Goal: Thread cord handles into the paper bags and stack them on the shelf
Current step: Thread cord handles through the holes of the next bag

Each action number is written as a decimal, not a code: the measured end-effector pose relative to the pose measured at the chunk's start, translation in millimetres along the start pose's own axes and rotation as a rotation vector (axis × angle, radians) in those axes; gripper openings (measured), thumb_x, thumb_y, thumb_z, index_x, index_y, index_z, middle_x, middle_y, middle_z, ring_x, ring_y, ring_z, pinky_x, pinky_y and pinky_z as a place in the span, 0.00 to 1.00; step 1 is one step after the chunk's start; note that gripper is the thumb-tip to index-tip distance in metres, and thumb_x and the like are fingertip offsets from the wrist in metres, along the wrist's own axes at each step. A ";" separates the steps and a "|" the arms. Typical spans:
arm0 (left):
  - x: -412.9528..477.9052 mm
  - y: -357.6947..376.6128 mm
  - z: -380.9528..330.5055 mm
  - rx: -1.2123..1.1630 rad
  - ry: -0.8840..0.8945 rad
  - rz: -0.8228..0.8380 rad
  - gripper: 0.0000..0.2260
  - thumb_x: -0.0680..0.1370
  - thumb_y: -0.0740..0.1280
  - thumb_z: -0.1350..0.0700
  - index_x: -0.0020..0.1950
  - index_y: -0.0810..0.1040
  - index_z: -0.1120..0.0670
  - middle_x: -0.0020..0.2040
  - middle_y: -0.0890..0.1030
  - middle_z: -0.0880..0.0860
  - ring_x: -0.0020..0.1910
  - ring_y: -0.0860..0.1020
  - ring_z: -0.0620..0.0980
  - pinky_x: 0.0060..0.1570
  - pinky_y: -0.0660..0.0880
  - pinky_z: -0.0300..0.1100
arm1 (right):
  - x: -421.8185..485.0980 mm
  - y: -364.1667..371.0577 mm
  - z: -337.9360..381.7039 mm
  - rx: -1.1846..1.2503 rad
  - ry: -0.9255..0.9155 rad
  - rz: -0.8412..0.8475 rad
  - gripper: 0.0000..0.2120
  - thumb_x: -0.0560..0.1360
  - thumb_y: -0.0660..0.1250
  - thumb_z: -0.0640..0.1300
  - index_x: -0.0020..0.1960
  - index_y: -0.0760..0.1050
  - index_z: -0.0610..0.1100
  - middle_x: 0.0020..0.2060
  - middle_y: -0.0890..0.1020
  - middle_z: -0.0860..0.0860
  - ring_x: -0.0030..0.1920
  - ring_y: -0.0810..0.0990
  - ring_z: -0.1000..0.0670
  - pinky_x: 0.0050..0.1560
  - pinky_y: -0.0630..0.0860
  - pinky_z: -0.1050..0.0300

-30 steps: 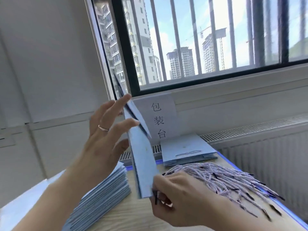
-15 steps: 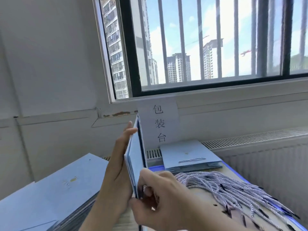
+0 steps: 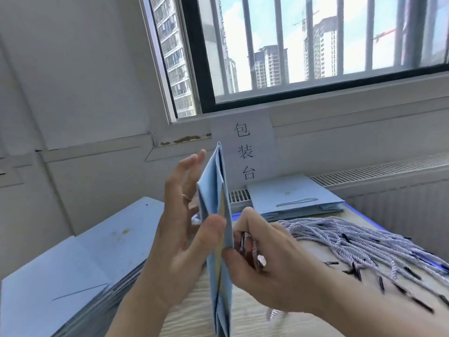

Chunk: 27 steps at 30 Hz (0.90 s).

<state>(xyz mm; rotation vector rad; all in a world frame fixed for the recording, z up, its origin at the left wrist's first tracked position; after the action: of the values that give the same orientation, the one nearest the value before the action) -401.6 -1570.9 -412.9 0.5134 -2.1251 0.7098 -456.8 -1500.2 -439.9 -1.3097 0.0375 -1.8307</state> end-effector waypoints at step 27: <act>-19.0 -15.1 -14.2 0.493 0.000 -0.398 0.08 0.76 0.62 0.48 0.40 0.79 0.40 0.29 0.74 0.49 0.27 0.69 0.43 0.26 0.62 0.34 | 2.4 -33.4 -17.6 0.095 0.070 -0.219 0.16 0.82 0.59 0.54 0.39 0.61 0.49 0.27 0.62 0.54 0.27 0.58 0.54 0.28 0.57 0.63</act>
<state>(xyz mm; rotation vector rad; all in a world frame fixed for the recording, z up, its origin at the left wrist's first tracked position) -373.7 -1571.0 -416.3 1.1617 -1.7586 0.9944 -491.3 -1488.2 -430.1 -1.2223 -0.1597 -2.0369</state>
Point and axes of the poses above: each hand's wrist, its own x-axis towards the middle knuckle, its own y-axis out of the palm, z = x × y, the point moved 10 cm from there along x, towards the middle knuckle
